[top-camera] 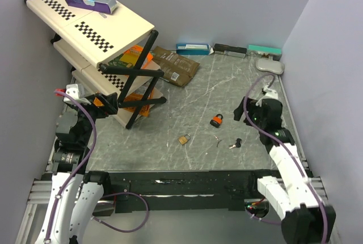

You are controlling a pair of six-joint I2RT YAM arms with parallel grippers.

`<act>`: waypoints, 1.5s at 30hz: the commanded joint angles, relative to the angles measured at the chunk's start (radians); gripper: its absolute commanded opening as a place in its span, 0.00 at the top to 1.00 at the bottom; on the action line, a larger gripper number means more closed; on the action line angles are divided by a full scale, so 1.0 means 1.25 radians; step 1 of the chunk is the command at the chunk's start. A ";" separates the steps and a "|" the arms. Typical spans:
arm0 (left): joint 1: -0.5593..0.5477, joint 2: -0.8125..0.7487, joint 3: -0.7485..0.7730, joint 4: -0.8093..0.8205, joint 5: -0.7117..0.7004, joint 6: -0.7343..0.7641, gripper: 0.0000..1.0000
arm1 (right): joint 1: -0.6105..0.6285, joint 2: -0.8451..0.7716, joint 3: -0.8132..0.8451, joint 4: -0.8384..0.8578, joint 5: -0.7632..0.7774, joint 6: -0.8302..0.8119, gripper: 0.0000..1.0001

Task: Unlock with the key

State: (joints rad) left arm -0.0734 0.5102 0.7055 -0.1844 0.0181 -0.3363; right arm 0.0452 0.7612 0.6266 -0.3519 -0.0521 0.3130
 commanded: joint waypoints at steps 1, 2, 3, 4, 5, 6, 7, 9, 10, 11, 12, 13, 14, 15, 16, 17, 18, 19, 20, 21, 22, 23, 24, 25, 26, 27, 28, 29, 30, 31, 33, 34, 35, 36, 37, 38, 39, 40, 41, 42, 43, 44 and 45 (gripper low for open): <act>0.000 0.009 0.023 0.014 -0.006 -0.002 0.00 | 0.065 0.096 0.035 -0.024 -0.027 -0.003 0.05; 0.000 0.011 0.022 0.017 -0.002 -0.002 0.01 | 0.101 0.131 0.041 -0.026 -0.002 0.006 0.05; 0.000 0.016 0.022 0.017 0.011 -0.001 0.01 | 0.135 0.149 0.044 -0.031 0.061 0.009 0.06; 0.000 0.019 0.022 0.017 0.017 0.000 0.01 | 0.204 0.185 0.045 -0.030 0.081 0.010 0.06; 0.000 0.023 0.022 0.020 0.025 0.001 0.01 | 0.232 0.204 0.055 -0.034 0.097 0.023 0.07; 0.000 0.025 0.021 0.020 0.038 0.004 0.01 | 0.259 0.224 0.060 -0.042 0.144 0.035 0.07; 0.001 0.025 0.020 0.021 0.041 0.004 0.01 | 0.305 0.257 0.062 -0.042 0.161 0.048 0.09; 0.000 0.027 0.018 0.021 0.052 0.006 0.01 | 0.331 0.289 0.061 -0.031 0.171 0.069 0.11; 0.000 0.026 0.017 0.021 0.054 0.008 0.01 | 0.339 0.323 0.063 -0.025 0.169 0.076 0.14; 0.000 0.026 0.017 0.021 0.055 0.009 0.01 | 0.343 0.342 0.073 -0.026 0.169 0.083 0.15; 0.000 0.026 0.017 0.020 0.055 0.011 0.01 | 0.344 0.359 0.080 -0.029 0.170 0.083 0.16; 0.000 0.026 0.017 0.020 0.055 0.011 0.01 | 0.349 0.391 0.090 -0.045 0.183 0.082 0.17; 0.000 0.025 0.017 0.020 0.054 0.013 0.01 | 0.352 0.405 0.108 -0.055 0.193 0.079 0.18; 0.001 0.026 0.017 0.020 0.053 0.013 0.01 | 0.353 0.418 0.116 -0.066 0.201 0.077 0.19; 0.001 0.026 0.017 0.020 0.055 0.014 0.01 | 0.354 0.434 0.125 -0.080 0.212 0.075 0.20; 0.001 0.025 0.017 0.020 0.058 0.014 0.01 | 0.354 0.439 0.125 -0.087 0.216 0.072 0.20; 0.001 0.026 0.017 0.020 0.060 0.014 0.01 | 0.354 0.443 0.123 -0.090 0.212 0.075 0.21; 0.000 0.024 0.017 0.020 0.062 0.016 0.00 | 0.354 0.444 0.121 -0.092 0.209 0.072 0.21; 0.000 0.024 0.017 0.020 0.062 0.016 0.01 | 0.354 0.444 0.111 -0.089 0.189 0.071 0.22; 0.000 0.023 0.017 0.020 0.062 0.016 0.01 | 0.354 0.443 0.106 -0.089 0.180 0.070 0.22; 0.000 0.025 0.017 0.020 0.062 0.016 0.01 | 0.353 0.448 0.100 -0.090 0.168 0.071 0.22; 0.000 0.026 0.016 0.020 0.065 0.016 0.00 | 0.354 0.452 0.100 -0.095 0.150 0.075 0.23; 0.001 0.026 0.016 0.020 0.068 0.016 0.01 | 0.357 0.459 0.100 -0.095 0.140 0.075 0.24; 0.000 0.026 0.016 0.021 0.070 0.016 0.00 | 0.357 0.472 0.095 -0.095 0.133 0.081 0.24; 0.000 0.025 0.016 0.021 0.070 0.016 0.01 | 0.358 0.477 0.094 -0.095 0.128 0.082 0.25; 0.000 0.025 0.016 0.020 0.070 0.016 0.01 | 0.359 0.483 0.093 -0.095 0.123 0.085 0.26; 0.000 0.024 0.016 0.020 0.070 0.016 0.01 | 0.360 0.488 0.089 -0.094 0.119 0.087 0.27; 0.000 0.025 0.016 0.020 0.070 0.016 0.01 | 0.363 0.491 0.089 -0.095 0.118 0.088 0.27; 0.000 0.025 0.016 0.020 0.071 0.016 0.01 | 0.365 0.491 0.088 -0.099 0.120 0.091 0.27; 0.001 0.026 0.016 0.021 0.071 0.016 0.01 | 0.369 0.489 0.087 -0.103 0.125 0.094 0.28; 0.000 0.026 0.015 0.024 0.073 0.016 0.00 | 0.375 0.489 0.084 -0.109 0.129 0.098 0.28; 0.000 0.025 0.015 0.022 0.073 0.016 0.01 | 0.380 0.489 0.083 -0.110 0.128 0.102 0.28; 0.000 0.025 0.015 0.022 0.073 0.016 0.00 | 0.382 0.492 0.082 -0.110 0.128 0.104 0.28; 0.000 0.025 0.015 0.022 0.074 0.016 0.00 | 0.385 0.497 0.078 -0.109 0.126 0.107 0.29; 0.000 0.024 0.015 0.022 0.075 0.016 0.01 | 0.391 0.500 0.077 -0.105 0.128 0.112 0.30; 0.000 0.024 0.015 0.024 0.076 0.016 0.01 | 0.393 0.505 0.077 -0.105 0.134 0.114 0.31; 0.000 0.024 0.014 0.024 0.079 0.015 0.01 | 0.397 0.514 0.077 -0.105 0.137 0.118 0.32; 0.000 0.025 0.014 0.024 0.079 0.015 0.01 | 0.399 0.519 0.077 -0.106 0.136 0.119 0.33; 0.000 0.024 0.014 0.025 0.080 0.016 0.01 | 0.407 0.522 0.077 -0.105 0.136 0.119 0.35; 0.000 0.024 0.014 0.025 0.081 0.016 0.01 | 0.409 0.526 0.078 -0.105 0.136 0.119 0.36; 0.000 0.023 0.012 0.025 0.081 0.016 0.01 | 0.412 0.530 0.079 -0.107 0.140 0.120 0.38; 0.000 0.023 0.014 0.025 0.082 0.016 0.01 | 0.417 0.531 0.079 -0.109 0.141 0.121 0.41; 0.000 0.023 0.014 0.025 0.080 0.016 0.01 | 0.418 0.535 0.080 -0.110 0.143 0.123 0.42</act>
State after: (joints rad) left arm -0.0734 0.5453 0.7055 -0.1852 0.0963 -0.3267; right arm 0.5503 1.4113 0.7258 -0.4744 0.1081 0.4431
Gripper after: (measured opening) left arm 0.995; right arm 0.605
